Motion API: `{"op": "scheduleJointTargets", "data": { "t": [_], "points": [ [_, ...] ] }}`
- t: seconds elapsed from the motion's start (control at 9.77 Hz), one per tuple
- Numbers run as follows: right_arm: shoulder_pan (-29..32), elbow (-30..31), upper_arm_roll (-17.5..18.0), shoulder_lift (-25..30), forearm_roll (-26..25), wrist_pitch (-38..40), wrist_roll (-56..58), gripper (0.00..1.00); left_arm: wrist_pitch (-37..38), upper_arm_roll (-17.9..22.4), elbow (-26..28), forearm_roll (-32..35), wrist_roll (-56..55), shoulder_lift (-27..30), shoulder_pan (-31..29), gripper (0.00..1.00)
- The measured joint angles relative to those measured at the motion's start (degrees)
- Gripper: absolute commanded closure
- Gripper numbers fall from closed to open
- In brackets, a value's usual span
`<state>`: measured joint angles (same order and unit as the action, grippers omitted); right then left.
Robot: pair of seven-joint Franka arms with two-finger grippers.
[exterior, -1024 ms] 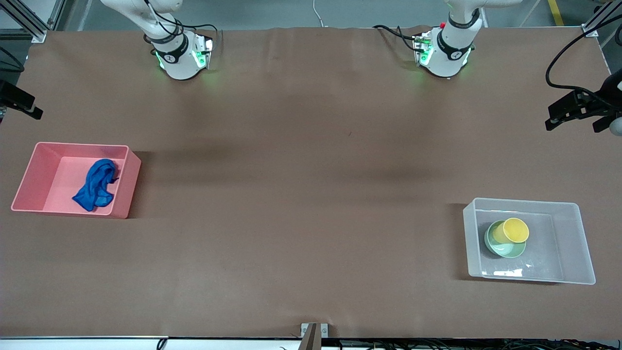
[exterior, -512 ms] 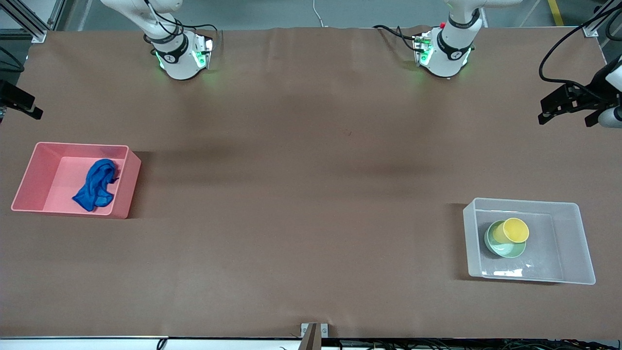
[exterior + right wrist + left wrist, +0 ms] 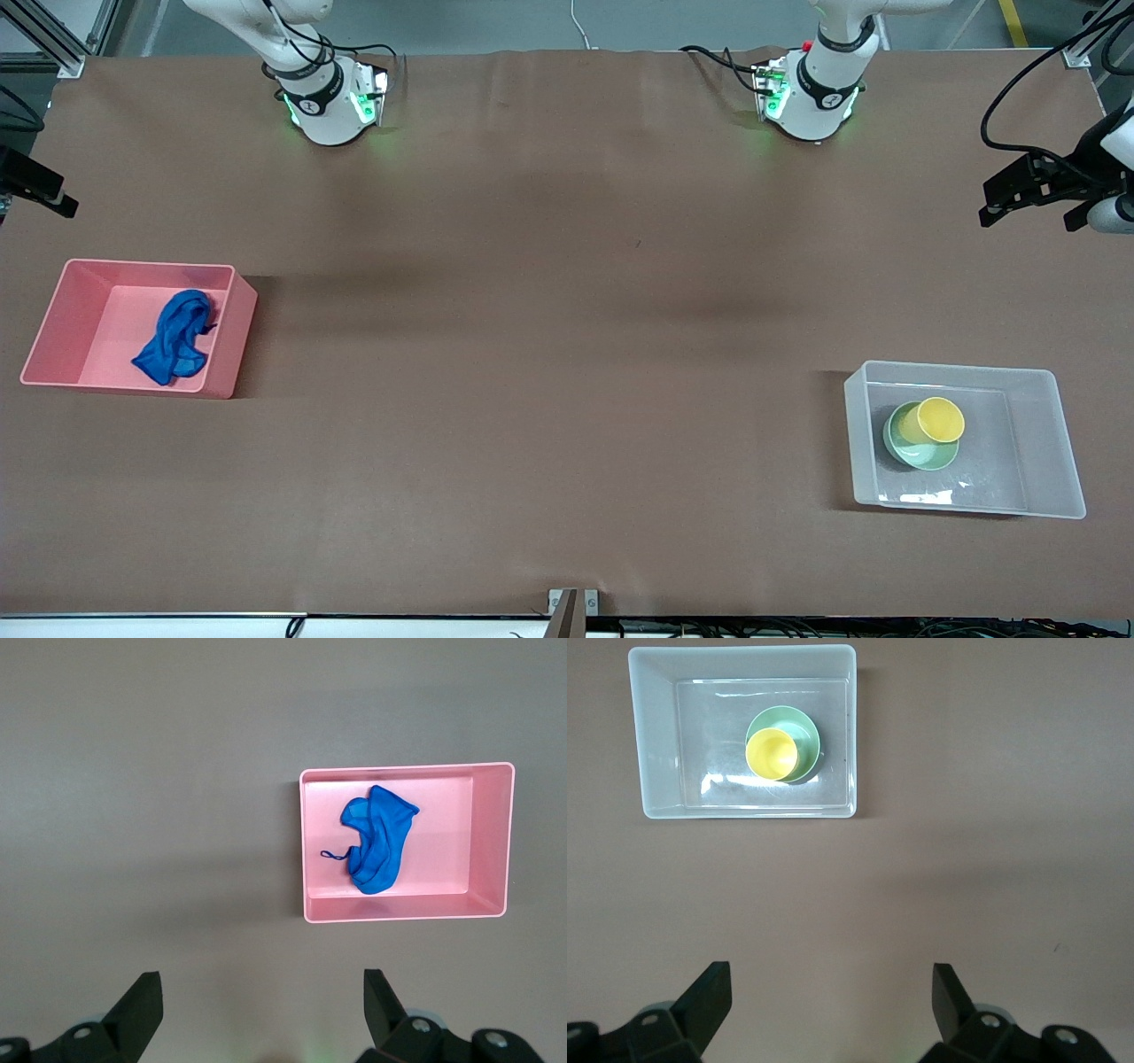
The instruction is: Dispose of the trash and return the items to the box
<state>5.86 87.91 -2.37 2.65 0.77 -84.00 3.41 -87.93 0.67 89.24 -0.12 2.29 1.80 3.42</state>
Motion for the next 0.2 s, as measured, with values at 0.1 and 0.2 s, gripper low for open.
{"op": "scheduleJointTargets", "data": {
  "t": [0.1,0.2],
  "points": [
    [0.00,0.01,0.00,0.00,0.00,0.00,0.00,0.00,0.00,-0.48,0.00,0.00,0.00,0.00,0.03,0.00],
    [0.00,0.01,0.00,0.00,0.00,0.00,0.00,0.00,0.00,-1.04,0.00,0.00,-0.07,0.00,0.04,0.00]
  ]
}}
